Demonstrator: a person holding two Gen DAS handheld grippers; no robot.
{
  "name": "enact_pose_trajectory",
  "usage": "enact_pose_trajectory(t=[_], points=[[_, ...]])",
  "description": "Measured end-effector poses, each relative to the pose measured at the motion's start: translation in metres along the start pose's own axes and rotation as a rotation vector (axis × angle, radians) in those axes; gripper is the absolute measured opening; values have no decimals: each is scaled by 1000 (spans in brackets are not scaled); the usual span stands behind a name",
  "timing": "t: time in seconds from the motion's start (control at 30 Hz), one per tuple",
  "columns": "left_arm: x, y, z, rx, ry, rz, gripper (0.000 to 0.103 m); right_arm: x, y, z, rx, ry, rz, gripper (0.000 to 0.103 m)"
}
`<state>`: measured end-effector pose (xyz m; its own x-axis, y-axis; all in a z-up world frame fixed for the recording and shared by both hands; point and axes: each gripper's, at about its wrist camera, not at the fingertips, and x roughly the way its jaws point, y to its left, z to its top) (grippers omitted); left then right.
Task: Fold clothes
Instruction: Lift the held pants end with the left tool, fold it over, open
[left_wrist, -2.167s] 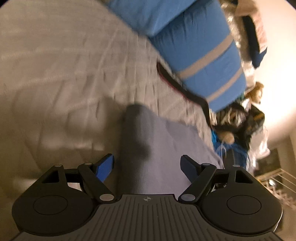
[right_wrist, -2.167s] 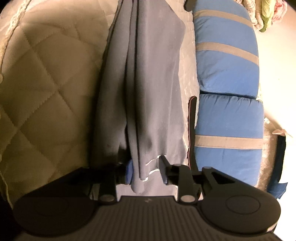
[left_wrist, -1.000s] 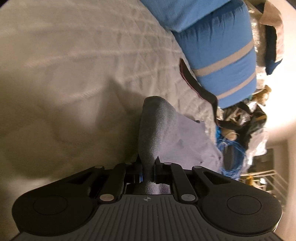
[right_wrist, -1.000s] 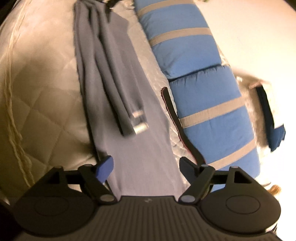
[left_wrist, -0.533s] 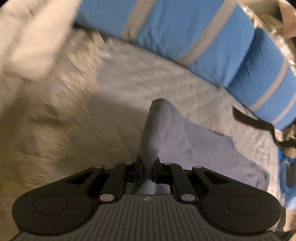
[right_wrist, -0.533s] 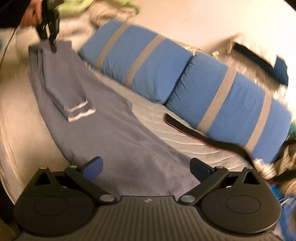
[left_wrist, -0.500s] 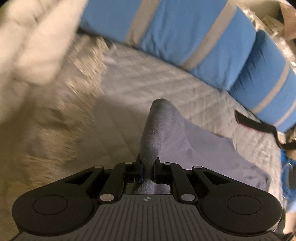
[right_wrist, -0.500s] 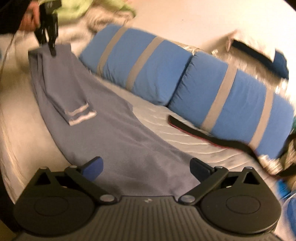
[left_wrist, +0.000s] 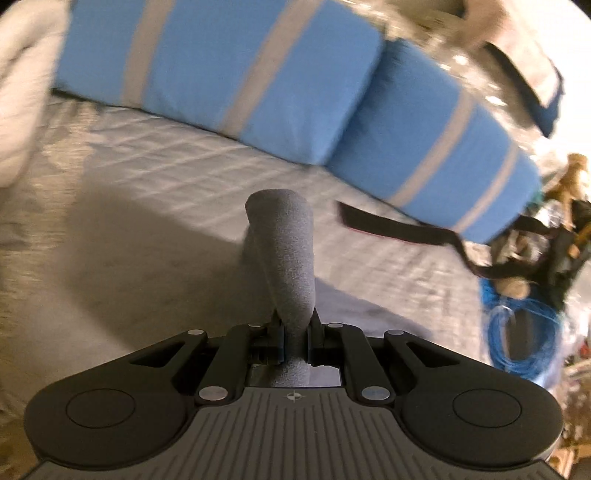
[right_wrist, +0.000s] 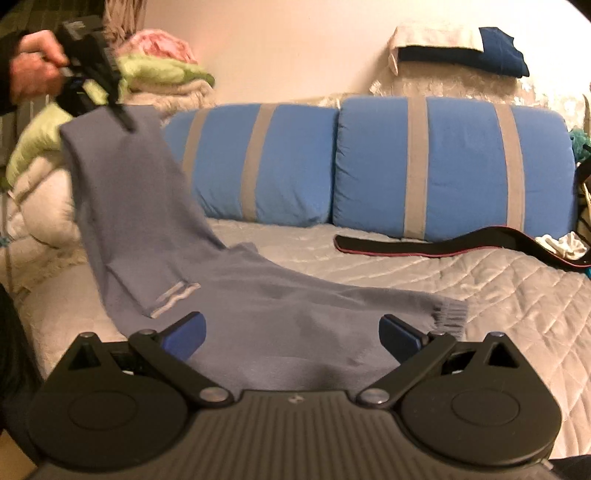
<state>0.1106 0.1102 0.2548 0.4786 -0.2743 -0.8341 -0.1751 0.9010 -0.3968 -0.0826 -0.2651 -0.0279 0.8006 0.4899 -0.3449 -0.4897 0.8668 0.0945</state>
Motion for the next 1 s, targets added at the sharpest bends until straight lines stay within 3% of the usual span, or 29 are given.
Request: enact_pose_trajectory(t=[0.4, 0.93, 1.0], points=[[89, -98, -34, 118, 129, -83, 10, -21, -2, -4, 39, -43, 10, 103], [202, -142, -68, 197, 247, -28, 10, -33, 5, -11, 73, -4, -2, 103], [211, -149, -72, 232, 259, -32, 17, -31, 3, -11, 86, 8, -8, 103]])
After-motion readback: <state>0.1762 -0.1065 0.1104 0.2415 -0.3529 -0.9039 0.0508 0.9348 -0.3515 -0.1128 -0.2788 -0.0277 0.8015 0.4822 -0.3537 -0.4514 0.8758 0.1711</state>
